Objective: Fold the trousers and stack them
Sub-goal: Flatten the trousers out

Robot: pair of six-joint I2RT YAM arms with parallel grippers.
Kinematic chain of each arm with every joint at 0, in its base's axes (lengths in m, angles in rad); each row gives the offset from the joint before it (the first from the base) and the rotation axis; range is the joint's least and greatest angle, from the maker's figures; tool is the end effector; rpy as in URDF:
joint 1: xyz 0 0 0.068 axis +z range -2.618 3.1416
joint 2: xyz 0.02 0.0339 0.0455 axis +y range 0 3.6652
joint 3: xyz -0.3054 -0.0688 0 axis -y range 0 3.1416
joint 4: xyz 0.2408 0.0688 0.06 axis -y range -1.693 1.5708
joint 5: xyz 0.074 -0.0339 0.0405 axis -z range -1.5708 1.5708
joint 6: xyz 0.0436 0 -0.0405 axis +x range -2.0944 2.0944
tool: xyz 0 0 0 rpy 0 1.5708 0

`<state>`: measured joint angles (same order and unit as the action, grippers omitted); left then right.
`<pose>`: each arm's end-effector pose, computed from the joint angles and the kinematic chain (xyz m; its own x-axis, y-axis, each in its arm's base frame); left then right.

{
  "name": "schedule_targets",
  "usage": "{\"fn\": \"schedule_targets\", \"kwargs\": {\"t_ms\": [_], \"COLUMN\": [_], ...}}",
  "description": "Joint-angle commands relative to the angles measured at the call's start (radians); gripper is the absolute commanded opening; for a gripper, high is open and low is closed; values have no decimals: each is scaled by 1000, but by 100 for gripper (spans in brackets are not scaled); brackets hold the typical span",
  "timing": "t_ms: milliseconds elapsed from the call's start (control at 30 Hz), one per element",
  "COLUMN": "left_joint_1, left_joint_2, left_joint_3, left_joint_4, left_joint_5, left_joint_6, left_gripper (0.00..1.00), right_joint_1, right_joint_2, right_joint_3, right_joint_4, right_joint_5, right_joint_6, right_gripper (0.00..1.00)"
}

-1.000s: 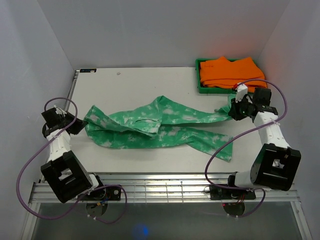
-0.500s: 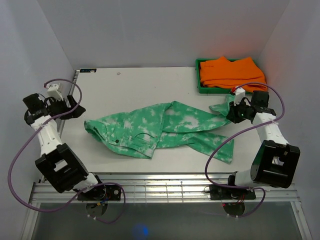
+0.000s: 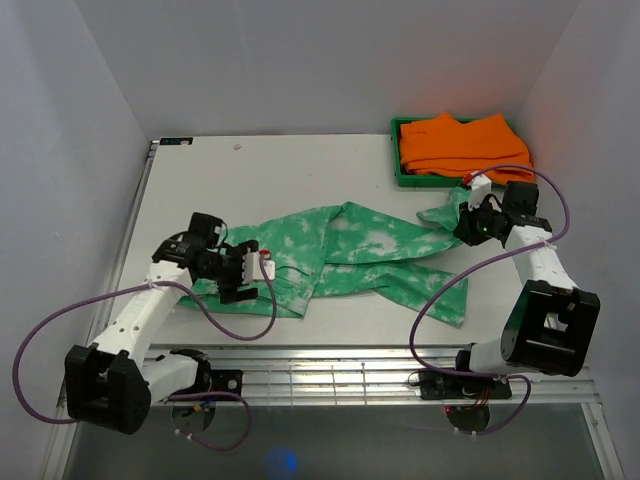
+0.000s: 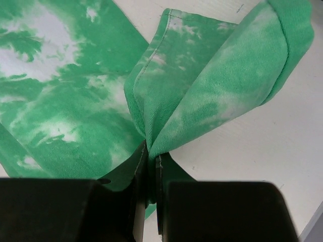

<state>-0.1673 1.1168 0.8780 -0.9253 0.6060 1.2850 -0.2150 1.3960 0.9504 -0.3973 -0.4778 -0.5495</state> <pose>0.1711 -0.0541 0.2884 0.0892 0.7847 -0.6134 0.9701 0.0712 0.2321 0.2827 -0.0412 0.2805 -0.5649 -0.3514 -0.7466 -0.4742 0.8787 -0.0547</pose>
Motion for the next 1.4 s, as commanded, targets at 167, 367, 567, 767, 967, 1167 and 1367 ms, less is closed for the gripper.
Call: {"fn": "schedule_targets", "kwargs": {"t_ms": [167,367,567,767,967,1167,1367], "left_joint_1": [-331,-439,-449,-449,-448,-253,141], "left_joint_2": [23,-38,-97,-98,-206,-108,260], "left_joint_3": [-199,-448,-542,-433,-256,-39,229], "left_joint_4": [118,465,690,543,415,515,762], "left_joint_5": [-222,-448,-523,-436,-330,-356,-359], "left_joint_6": [-126,-135,-134,-208,-308,-515,-691], "left_gripper": [87,88,58,2,0,0,0], "right_joint_1": [-4,-4,-4,-4,-4,-4,-4], "right_joint_2": [-6,4,12,18,2,-20,-17], "right_joint_3": [-16,-12,-7,2,5,-13,7], "right_joint_4": [40,35,31,29,23,12,20], "right_joint_5": [18,27,28,33,41,28,22], "right_joint_6": [11,-3,-9,-15,-41,-87,-119], "right_gripper": [8,8,8,8,8,8,8]}}
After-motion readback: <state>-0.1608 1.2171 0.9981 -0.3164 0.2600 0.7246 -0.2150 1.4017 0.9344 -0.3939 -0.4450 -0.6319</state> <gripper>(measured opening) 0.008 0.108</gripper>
